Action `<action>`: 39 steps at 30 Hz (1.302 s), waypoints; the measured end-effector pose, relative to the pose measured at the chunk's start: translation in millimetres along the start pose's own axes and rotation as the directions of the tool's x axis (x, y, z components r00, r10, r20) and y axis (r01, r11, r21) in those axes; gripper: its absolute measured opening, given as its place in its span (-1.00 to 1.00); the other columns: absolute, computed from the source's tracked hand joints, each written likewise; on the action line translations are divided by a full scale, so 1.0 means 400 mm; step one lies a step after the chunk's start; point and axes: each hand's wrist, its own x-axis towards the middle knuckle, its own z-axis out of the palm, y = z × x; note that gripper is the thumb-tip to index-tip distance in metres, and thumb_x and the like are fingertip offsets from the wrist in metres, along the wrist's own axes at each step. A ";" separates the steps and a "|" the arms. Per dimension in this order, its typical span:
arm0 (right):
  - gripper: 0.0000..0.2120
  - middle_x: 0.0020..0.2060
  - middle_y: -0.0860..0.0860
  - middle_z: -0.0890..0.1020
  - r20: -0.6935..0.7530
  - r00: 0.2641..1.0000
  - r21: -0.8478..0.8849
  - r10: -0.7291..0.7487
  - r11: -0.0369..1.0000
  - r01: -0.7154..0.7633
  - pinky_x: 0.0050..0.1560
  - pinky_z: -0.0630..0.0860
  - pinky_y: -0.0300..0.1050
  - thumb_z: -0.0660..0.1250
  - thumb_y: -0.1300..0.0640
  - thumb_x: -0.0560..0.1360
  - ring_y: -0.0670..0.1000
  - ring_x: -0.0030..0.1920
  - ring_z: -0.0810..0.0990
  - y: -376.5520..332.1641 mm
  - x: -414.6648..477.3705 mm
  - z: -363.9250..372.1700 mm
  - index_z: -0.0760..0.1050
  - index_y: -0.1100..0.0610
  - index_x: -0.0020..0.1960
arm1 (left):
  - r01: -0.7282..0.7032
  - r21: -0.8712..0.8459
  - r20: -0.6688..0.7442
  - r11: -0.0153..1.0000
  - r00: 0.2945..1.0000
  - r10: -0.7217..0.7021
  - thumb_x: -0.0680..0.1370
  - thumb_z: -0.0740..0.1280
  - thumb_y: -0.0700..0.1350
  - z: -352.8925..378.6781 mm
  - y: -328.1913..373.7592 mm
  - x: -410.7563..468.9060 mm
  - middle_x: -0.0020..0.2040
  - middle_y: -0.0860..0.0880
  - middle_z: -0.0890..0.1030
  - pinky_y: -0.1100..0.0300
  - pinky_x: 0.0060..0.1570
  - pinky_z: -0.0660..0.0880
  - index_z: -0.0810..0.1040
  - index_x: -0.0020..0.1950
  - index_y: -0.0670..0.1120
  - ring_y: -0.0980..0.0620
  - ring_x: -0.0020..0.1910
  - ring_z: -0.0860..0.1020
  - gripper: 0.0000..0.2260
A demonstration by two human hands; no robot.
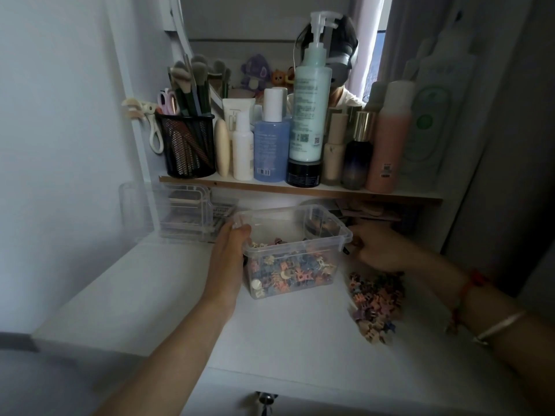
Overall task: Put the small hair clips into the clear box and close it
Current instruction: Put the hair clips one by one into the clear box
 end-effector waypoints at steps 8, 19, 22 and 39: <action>-0.70 0.15 0.10 0.59 -0.010 0.999 0.071 -0.054 0.996 0.054 0.28 0.41 -0.02 0.27 0.30 0.47 0.09 0.19 0.53 -0.025 0.045 0.049 0.51 0.21 0.20 | -0.127 -0.156 -0.383 0.980 0.922 0.058 0.52 0.20 -0.18 -0.030 0.028 -0.008 -0.29 0.02 0.53 0.26 -0.40 0.43 0.51 -0.22 -0.02 0.07 -0.32 0.51 -0.83; -0.82 -0.22 0.03 0.62 -0.248 0.965 0.355 0.080 0.935 0.014 -0.23 0.45 -0.47 0.24 0.40 0.47 -0.09 -0.20 0.53 -0.074 0.054 -0.011 0.61 0.30 -0.05 | -0.069 -0.102 -0.334 0.992 0.942 0.031 0.53 0.19 -0.14 -0.030 0.025 -0.006 -0.29 0.04 0.53 0.26 -0.39 0.42 0.50 -0.24 0.00 0.10 -0.32 0.50 -0.83; -0.85 -0.29 -0.04 0.56 -0.320 0.945 0.656 0.060 0.734 0.175 -0.37 0.42 -0.50 0.29 0.34 0.47 -0.14 -0.30 0.48 -0.136 0.042 -0.069 0.56 0.28 0.02 | -0.048 -0.090 -0.262 0.995 0.965 0.023 0.54 0.18 -0.12 -0.026 0.024 -0.007 -0.21 0.04 0.59 0.34 -0.42 0.45 0.54 -0.16 0.01 0.08 -0.26 0.56 -0.83; -0.85 -0.14 0.01 0.65 -0.056 0.991 -0.099 0.121 0.987 -0.127 -0.20 0.43 -0.37 0.30 0.29 0.43 -0.09 -0.19 0.54 -0.035 -0.017 -0.040 0.64 0.15 -0.15 | 0.005 -0.002 -0.060 1.000 0.998 -0.006 0.59 0.16 -0.09 -0.008 0.020 -0.010 -0.09 0.11 0.56 0.54 -0.45 0.39 0.48 0.15 -0.02 0.24 -0.17 0.51 -0.82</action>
